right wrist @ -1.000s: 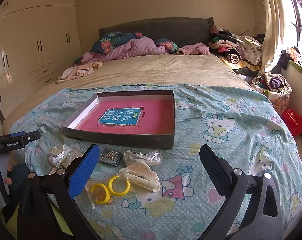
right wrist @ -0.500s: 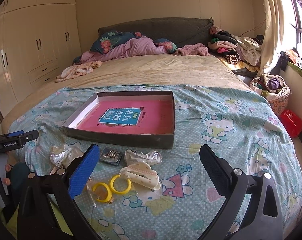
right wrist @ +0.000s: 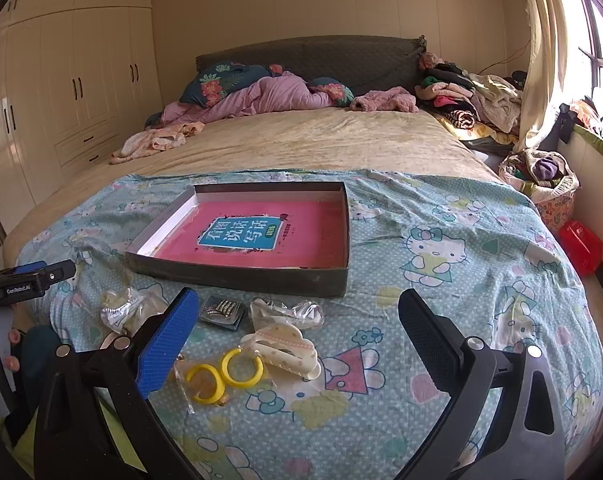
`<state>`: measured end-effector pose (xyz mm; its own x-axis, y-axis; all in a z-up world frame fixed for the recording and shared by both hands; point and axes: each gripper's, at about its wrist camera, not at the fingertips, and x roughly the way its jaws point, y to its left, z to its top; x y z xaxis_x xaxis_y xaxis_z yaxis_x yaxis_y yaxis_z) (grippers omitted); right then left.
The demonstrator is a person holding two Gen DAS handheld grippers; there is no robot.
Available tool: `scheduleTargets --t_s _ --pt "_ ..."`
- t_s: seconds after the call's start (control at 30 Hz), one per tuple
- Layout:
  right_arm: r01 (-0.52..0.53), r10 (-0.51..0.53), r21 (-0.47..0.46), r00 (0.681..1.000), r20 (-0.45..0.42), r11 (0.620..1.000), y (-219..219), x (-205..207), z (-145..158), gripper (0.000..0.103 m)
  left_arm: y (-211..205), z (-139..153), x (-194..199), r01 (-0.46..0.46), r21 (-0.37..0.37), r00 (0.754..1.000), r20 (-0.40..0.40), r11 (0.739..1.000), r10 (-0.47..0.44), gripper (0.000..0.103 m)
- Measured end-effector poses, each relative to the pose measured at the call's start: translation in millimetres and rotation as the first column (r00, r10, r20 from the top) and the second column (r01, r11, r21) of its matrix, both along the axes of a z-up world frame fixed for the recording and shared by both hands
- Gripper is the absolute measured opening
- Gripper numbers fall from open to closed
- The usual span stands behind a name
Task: Organize jewelry
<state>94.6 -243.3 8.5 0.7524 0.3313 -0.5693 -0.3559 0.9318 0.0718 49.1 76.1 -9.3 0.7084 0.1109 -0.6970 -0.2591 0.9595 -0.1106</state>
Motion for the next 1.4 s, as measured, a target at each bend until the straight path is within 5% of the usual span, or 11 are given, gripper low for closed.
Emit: scheduleTargets --t_s 1.4 --pt "-0.005 0.005 -0.002 1.0 -0.017 1.0 2.7 5.6 -5.2 0.099 1.1 0.6 -2.1 -0.009 0.0 1.0 -0.007 1.0 0.009 0.094"
